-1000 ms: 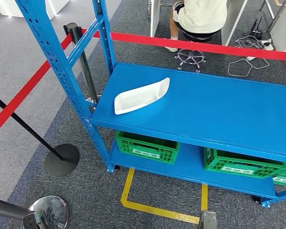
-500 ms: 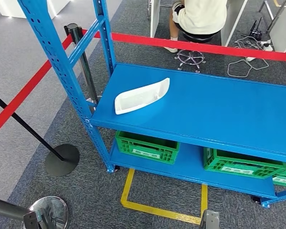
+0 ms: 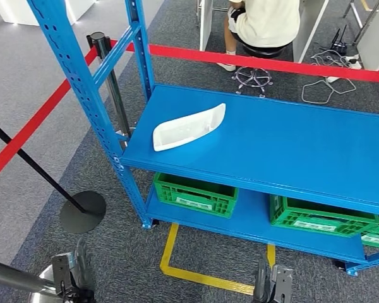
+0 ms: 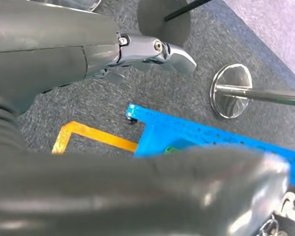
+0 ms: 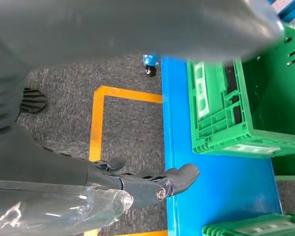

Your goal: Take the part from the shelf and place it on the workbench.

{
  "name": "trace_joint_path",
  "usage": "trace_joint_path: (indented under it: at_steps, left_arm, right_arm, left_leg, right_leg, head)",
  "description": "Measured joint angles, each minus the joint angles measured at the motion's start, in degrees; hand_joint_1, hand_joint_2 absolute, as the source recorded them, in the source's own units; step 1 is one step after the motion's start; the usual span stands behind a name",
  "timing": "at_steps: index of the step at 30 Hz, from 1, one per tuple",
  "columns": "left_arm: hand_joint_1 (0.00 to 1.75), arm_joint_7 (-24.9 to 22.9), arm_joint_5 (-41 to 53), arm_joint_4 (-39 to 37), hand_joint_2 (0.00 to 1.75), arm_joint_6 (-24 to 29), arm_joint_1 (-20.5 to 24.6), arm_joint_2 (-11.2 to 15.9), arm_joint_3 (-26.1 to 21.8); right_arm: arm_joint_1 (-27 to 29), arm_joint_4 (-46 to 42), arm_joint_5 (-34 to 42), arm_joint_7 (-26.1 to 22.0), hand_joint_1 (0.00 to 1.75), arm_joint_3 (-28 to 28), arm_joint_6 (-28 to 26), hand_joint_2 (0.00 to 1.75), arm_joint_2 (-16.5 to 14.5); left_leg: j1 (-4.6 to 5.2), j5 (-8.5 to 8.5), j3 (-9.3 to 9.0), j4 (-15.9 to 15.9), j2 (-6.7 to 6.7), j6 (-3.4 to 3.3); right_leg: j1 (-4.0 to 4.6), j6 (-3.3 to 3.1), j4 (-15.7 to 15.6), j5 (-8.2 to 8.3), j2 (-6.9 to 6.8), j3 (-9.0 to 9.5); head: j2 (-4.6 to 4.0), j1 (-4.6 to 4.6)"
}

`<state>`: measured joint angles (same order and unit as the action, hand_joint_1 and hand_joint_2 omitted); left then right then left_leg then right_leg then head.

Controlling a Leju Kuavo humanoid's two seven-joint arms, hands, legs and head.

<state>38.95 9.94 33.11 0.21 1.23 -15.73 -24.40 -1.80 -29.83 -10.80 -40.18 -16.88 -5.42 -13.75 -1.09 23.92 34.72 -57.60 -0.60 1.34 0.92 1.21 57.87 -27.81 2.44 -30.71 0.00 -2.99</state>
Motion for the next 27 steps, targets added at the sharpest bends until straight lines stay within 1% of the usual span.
trace_joint_path:
  at_steps: [1, 4, 10, 14, 17, 18, 21, 22, 27]
  left_arm:
    - [0.0, 0.0, 0.03, 0.0, 0.0, 0.64, 0.0, -0.01, 0.63]
    - [0.0, 0.0, 0.05, 0.0, 0.0, 1.9, -0.01, -0.03, 2.17]
    - [0.0, 0.0, -0.05, 0.0, 0.0, 2.7, -0.04, -0.03, 3.99]
    - [0.0, 0.0, -0.31, 0.0, 1.75, 2.89, -0.09, -0.03, 4.71]
    - [0.0, -0.51, -0.34, 0.0, 1.75, 3.24, -0.63, 0.33, 5.65]
    - [0.0, -1.13, -0.39, -0.01, 1.31, 3.33, -0.99, 0.63, 6.15]
    - [0.0, -4.19, -1.01, -0.07, 0.0, 3.29, -2.13, 1.74, 7.73]
    - [0.0, -5.41, -1.3, -0.13, 0.0, 3.19, -2.5, 2.18, 8.26]
    - [0.0, -11.92, -2.94, -0.74, 0.0, 2.52, -4.24, 4.41, 10.94]
  right_arm:
    - [-0.03, 0.0, 0.16, 0.01, 0.0, 0.23, -0.11, 1.75, 0.01]
    - [-0.08, -0.01, 0.54, -0.01, 0.0, 0.52, -0.37, 1.75, 0.01]
    - [-0.14, -0.02, 0.95, -0.02, 0.0, 0.9, -0.53, 1.75, 0.01]
    - [-0.18, -0.03, 0.99, -0.01, 0.0, 1.24, -0.81, 1.75, 0.01]
    - [0.11, -0.08, 0.8, 1.06, 0.0, 1.73, -1.84, 1.75, 0.22]
    - [0.41, -0.09, 0.8, 1.99, 0.0, 2.01, -2.12, 1.75, 0.34]
    - [1.7, -0.08, 1.35, 5.52, 0.0, 3.1, -2.12, 0.44, 0.66]
    - [2.14, -0.07, 1.67, 6.77, 0.0, 3.49, -1.96, 0.0, 0.8]
    - [4.09, 0.13, 3.42, 13.33, 0.0, 5.48, -0.73, 0.0, 2.25]
  left_leg:
    - [0.0, 0.0, 0.0, 0.0, 0.0, 0.0]
    - [0.0, -0.01, 0.0, 0.0, 0.0, 0.0]
    - [0.0, -0.01, 0.0, 0.0, -0.01, 0.0]
    - [0.0, -0.01, 0.0, 0.0, -0.01, 0.0]
    - [0.0, -0.01, -0.02, 0.0, 0.0, 0.0]
    - [0.0, -0.01, -0.03, 0.0, 0.0, 0.0]
    - [0.0, -0.01, -0.03, 0.0, 0.0, 0.0]
    - [0.0, -0.01, -0.03, 0.0, 0.0, 0.0]
    - [-0.01, 0.02, -0.03, 0.02, 0.0, 0.02]
  right_leg:
    - [0.0, 0.0, 0.0, 0.0, 0.0, 0.0]
    - [0.0, 0.01, 0.0, 0.01, 0.0, 0.0]
    - [0.0, 0.01, 0.0, 0.01, 0.0, 0.0]
    - [0.0, 0.01, 0.0, 0.01, 0.0, 0.01]
    - [0.0, 0.01, 0.0, 0.01, 0.01, 0.01]
    - [0.0, 0.01, -0.01, 0.01, 0.01, 0.01]
    - [0.0, 0.01, -0.01, 0.01, 0.01, 0.0]
    - [0.0, 0.0, -0.01, 0.0, 0.01, -0.01]
    - [0.01, -0.05, -0.02, -0.05, 0.01, -0.19]
  head:
    - [0.0, 0.0]
    - [0.0, 0.0]
    - [0.0, 0.0]
    - [0.0, 0.0]
    - [0.0, 0.01]
    - [0.0, 0.0]
    - [0.0, 0.0]
    - [0.0, 0.01]
    - [0.0, 0.0]
